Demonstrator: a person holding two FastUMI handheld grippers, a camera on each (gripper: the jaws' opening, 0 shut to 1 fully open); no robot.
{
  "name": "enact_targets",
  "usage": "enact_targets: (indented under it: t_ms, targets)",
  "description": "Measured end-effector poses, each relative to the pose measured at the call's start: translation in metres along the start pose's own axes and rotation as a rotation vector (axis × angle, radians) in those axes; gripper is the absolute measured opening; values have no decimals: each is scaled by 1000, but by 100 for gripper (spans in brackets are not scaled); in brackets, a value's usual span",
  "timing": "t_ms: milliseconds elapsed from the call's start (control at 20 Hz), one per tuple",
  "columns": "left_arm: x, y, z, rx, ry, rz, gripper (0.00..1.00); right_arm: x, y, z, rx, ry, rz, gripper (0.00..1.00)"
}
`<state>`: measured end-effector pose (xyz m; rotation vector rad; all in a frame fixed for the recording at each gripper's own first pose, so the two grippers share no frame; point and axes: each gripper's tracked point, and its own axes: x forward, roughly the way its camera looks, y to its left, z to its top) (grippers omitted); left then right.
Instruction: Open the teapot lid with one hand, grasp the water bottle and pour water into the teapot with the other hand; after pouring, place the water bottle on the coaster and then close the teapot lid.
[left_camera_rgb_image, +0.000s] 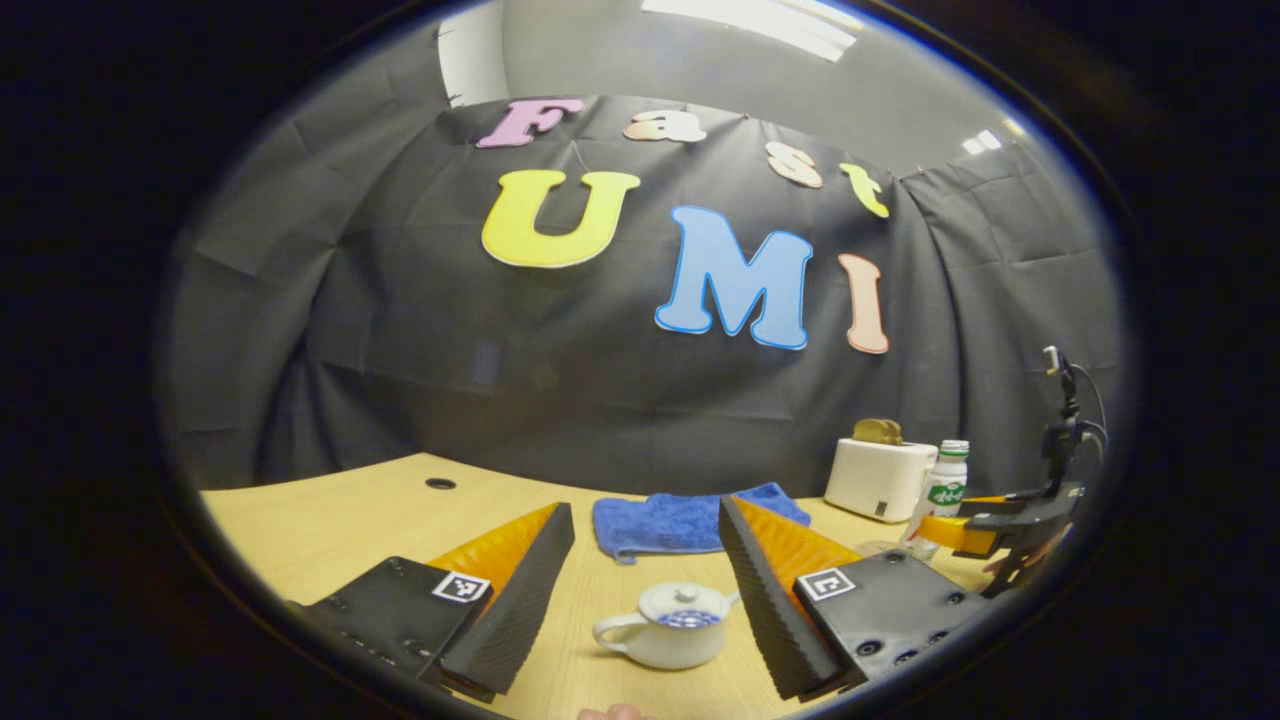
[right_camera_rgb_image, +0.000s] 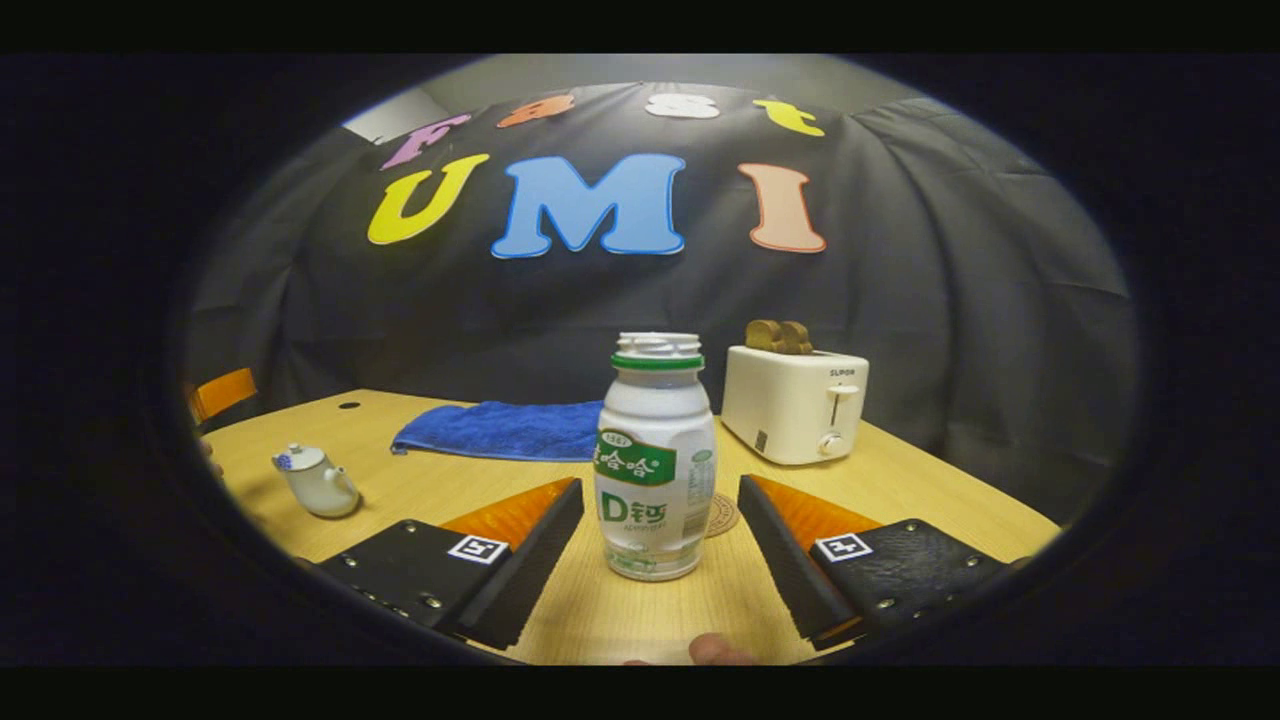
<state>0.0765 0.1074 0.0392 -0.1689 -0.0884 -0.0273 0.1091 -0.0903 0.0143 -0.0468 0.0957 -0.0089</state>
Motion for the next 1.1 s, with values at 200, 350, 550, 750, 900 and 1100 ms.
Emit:
enact_targets:
  t_ms: [200,350,550,750,900,1100]
  targets:
    - [-40,-20,-9,41,32,4,99,-56,12,-1,4,-41,-4,96]
    - [-67,-66,-20,81,42,-24,99,-77,45,-12,60,-15,21,95]
    - [-84,-96,-40,230,59,-6,99,-95,93,-16,0,-53,62,96]
    - [-82,-99,-54,167,93,-15,99,-124,91,-22,30,-94,20,94]
    - [-90,-106,-51,167,86,-5,99,-118,89,-24,35,-95,0,95]
    - [-94,-103,-50,167,87,20,99,-119,93,-23,34,-96,10,95]
